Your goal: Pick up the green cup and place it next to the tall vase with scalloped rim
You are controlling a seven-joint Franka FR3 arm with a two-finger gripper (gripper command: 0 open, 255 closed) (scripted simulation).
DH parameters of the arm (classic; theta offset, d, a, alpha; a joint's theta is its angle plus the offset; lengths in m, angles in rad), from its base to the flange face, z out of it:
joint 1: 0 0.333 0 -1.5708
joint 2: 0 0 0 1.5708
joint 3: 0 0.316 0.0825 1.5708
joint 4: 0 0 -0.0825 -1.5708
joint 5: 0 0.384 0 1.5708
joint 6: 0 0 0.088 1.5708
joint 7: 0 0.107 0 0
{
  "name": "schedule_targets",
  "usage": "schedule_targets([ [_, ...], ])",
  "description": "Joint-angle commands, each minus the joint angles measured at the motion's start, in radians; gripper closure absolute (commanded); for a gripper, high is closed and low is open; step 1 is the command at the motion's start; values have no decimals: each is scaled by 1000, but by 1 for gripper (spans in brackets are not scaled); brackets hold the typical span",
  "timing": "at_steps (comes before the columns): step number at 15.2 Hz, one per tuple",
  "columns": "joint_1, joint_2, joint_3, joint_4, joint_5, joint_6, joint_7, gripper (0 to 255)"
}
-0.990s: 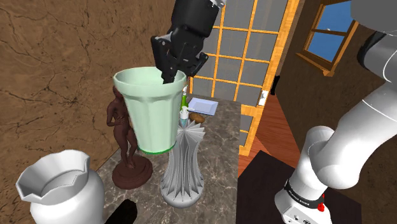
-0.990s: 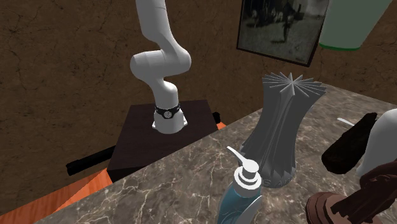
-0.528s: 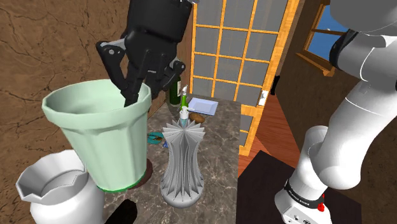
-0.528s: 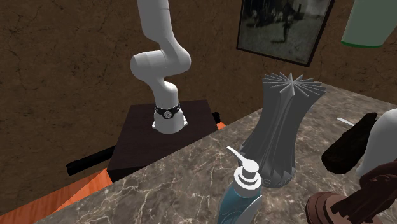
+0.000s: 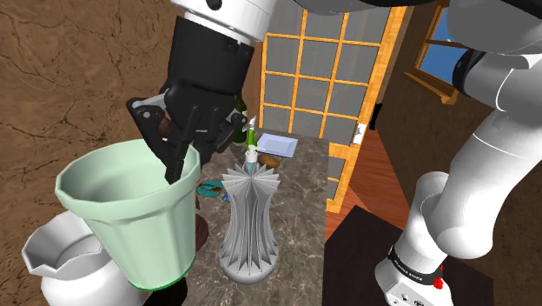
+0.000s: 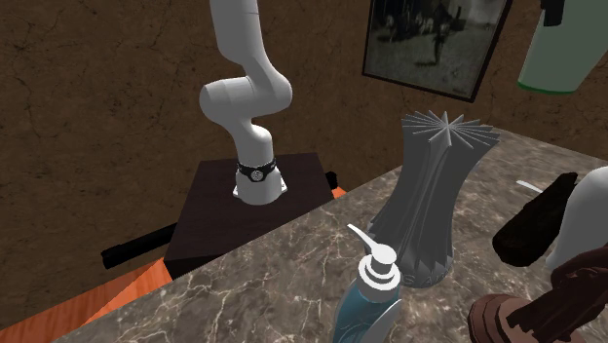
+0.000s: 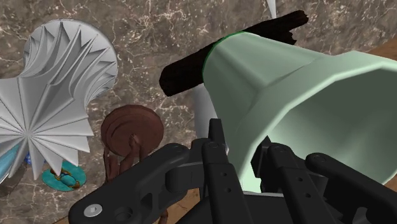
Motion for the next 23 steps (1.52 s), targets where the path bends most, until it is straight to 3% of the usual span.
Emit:
schedule_targets([
  [1,0,-12,-3,-40,8,31,-7,255],
  [23,10,-54,0,-376,49,329,-46,255],
])
